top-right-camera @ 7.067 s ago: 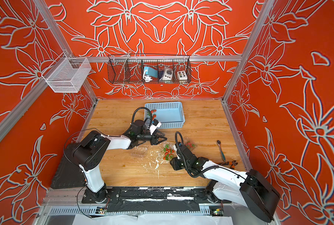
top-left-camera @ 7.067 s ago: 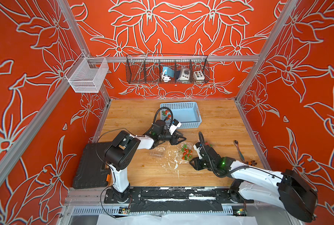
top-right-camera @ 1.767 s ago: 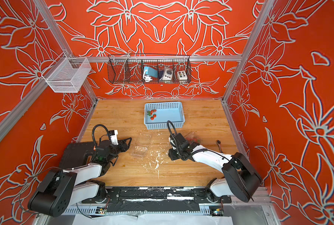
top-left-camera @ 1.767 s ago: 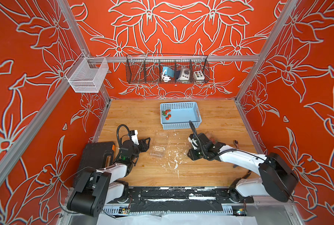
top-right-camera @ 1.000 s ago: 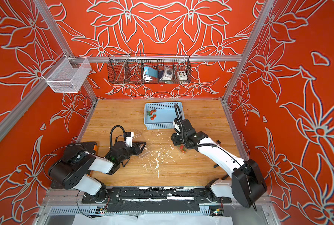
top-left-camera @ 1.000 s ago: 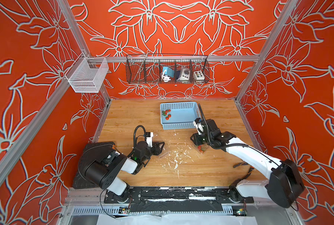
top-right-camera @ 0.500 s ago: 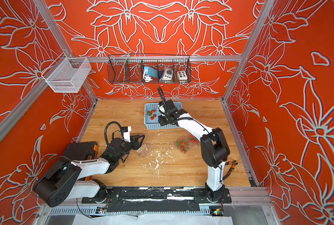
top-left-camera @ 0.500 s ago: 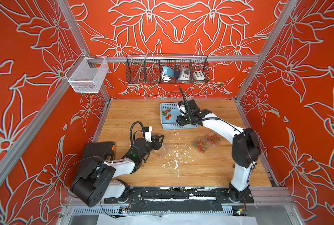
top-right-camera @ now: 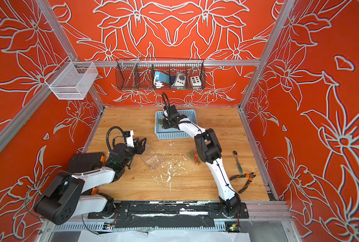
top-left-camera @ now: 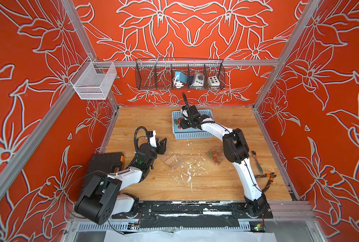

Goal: Pack strawberries into containers
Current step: Pick up the strawberry from the basket.

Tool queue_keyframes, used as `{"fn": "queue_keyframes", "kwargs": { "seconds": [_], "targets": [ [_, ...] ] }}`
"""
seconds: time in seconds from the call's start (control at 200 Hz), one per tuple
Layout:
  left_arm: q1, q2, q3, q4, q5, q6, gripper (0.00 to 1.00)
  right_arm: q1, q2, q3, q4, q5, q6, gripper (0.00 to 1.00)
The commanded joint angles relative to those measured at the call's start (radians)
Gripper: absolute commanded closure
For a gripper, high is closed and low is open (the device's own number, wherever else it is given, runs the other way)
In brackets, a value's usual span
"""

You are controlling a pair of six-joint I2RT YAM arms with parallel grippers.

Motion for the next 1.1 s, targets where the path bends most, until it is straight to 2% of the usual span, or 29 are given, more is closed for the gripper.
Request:
{"fn": "queue_keyframes", "kwargs": {
  "seconds": [0.0,0.195,0.365,0.746,1.091],
  "targets": [
    [0.020,0.056,0.025,0.076,0.067,0.087,0.43,-0.020,0.057,0.100,0.032,0.043,0.041,0.53],
    [0.027,0.150,0.057,0.116,0.224,0.105,0.42,-0.043,0.164,0.282,-0.026,0.030,0.047,0.53],
    [0.027,0.146,0.081,0.082,0.173,0.124,0.38,-0.060,0.246,0.415,-0.087,0.018,0.038,0.54],
    [0.027,0.120,0.059,0.097,0.119,0.126,0.24,-0.065,0.287,0.427,-0.089,-0.015,0.035,0.56],
    [0.027,0.104,0.034,0.130,0.113,0.120,0.22,-0.078,0.340,0.531,-0.149,-0.034,0.066,0.61]
  ]
}}
